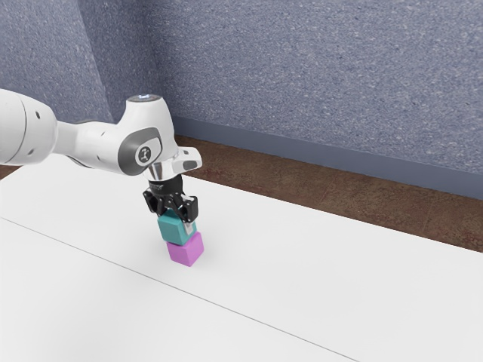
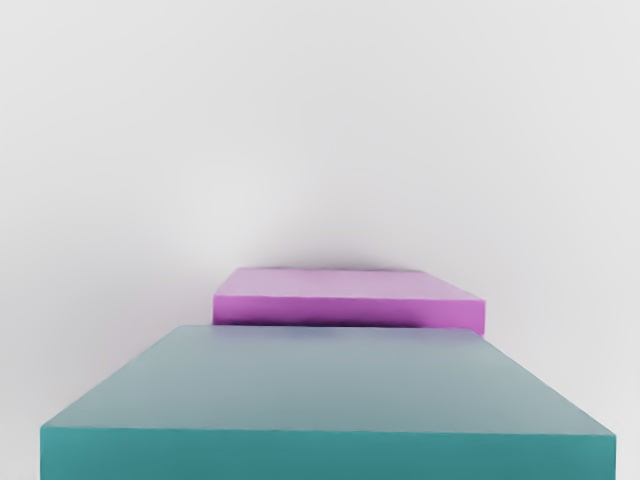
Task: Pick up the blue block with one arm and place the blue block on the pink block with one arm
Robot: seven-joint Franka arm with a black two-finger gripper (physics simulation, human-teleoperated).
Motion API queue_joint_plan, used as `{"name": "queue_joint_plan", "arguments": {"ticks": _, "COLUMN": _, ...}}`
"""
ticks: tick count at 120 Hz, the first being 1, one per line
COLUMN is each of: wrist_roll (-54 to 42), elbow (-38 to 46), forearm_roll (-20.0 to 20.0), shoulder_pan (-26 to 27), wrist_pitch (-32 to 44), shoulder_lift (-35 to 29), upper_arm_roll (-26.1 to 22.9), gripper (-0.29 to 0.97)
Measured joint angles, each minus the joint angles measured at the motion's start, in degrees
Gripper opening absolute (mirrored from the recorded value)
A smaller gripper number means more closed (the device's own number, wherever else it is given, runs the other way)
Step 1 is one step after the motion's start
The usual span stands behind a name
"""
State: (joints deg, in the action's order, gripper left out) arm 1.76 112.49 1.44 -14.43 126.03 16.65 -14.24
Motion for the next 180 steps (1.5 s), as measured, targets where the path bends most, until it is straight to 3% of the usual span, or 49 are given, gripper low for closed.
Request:
{"name": "queue_joint_plan", "arguments": {"ticks": 104, "wrist_roll": 1.1, "elbow": -0.1, "forearm_roll": 0.4, "shoulder_pan": 0.3, "wrist_pitch": 0.3, "shoulder_lift": 0.1, "upper_arm_roll": -0.1, "gripper": 0.39}}
{"name": "queue_joint_plan", "arguments": {"ticks": 136, "wrist_roll": 0.9, "elbow": -0.1, "forearm_roll": 0.2, "shoulder_pan": 0.4, "wrist_pitch": 0.3, "shoulder_lift": 0.1, "upper_arm_roll": -0.1, "gripper": 0.59}}
{"name": "queue_joint_plan", "arguments": {"ticks": 180, "wrist_roll": 0.6, "elbow": -0.2, "forearm_roll": 0.0, "shoulder_pan": 0.3, "wrist_pitch": -0.2, "shoulder_lift": -2.6, "upper_arm_roll": -0.3, "gripper": 0.66}}
